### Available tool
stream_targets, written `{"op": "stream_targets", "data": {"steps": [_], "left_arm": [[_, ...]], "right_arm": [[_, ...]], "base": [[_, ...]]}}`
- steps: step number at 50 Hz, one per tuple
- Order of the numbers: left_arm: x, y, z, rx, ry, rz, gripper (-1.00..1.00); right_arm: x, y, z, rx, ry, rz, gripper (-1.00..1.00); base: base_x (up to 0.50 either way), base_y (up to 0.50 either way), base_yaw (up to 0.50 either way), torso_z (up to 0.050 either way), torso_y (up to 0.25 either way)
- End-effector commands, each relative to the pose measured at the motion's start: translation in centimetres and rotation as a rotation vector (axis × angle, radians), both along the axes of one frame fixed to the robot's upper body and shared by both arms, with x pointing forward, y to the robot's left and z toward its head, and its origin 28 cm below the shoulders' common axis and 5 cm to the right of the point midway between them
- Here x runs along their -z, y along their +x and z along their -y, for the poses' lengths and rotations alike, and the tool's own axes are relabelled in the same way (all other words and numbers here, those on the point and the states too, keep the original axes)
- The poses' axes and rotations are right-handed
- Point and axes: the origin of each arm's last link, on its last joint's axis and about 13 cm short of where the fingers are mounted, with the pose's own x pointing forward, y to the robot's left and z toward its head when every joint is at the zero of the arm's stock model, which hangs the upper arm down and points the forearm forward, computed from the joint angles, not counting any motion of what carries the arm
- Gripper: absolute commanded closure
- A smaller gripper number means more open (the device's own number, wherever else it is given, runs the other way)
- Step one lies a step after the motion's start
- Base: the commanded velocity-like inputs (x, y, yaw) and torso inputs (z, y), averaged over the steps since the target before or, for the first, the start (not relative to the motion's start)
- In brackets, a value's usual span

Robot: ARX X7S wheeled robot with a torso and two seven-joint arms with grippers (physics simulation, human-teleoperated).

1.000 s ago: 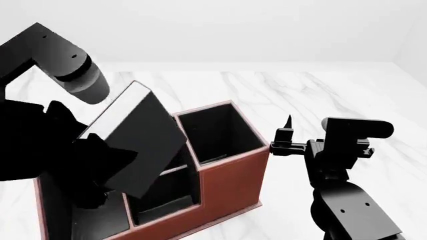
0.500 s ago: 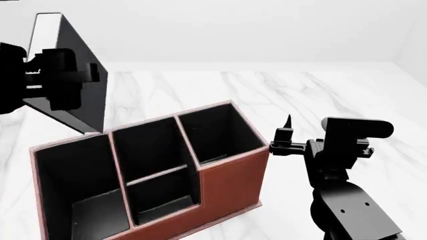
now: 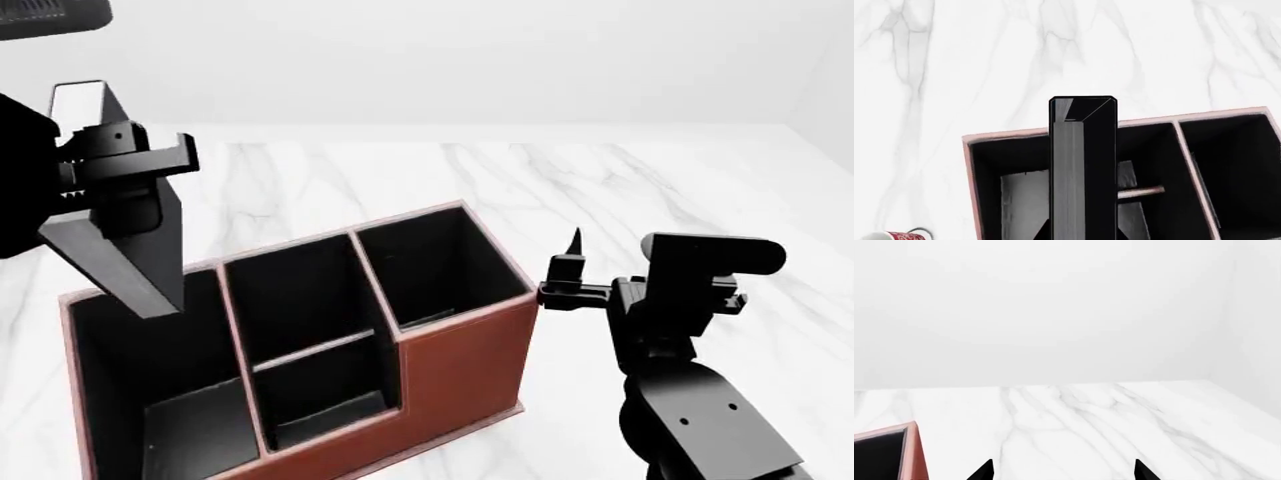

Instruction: Pick up the book and place it in the left compartment of the caddy.

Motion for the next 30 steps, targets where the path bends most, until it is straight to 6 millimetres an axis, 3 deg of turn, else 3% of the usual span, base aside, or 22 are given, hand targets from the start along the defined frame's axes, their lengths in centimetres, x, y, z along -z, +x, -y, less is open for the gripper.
{"op": "stream_targets", "data": {"steps": [1, 12, 30], "left_arm": [[0.0, 0.7, 0.3, -0.07, -0.001, -0.052, 1.0], [1.4, 1.4, 0.4, -0.092, 0.049, -0.137, 1.0], [2.6, 0.9, 0.5, -0.06, 0.063, -0.209, 1.0]], "right_arm": [[0.2, 0.0, 0.0, 0.003, -0.001, -0.004, -1.0], [0.1, 0.0, -0.1, 0.0, -0.004, -0.004, -1.0], [0.2, 0.0, -0.2, 0.0, -0.006, -0.005, -1.0]], "base": [[0.0, 0.0, 0.0, 0.0, 0.0], [0.0, 0.0, 0.0, 0.0, 0.002], [0.0, 0.0, 0.0, 0.0, 0.001]]}}
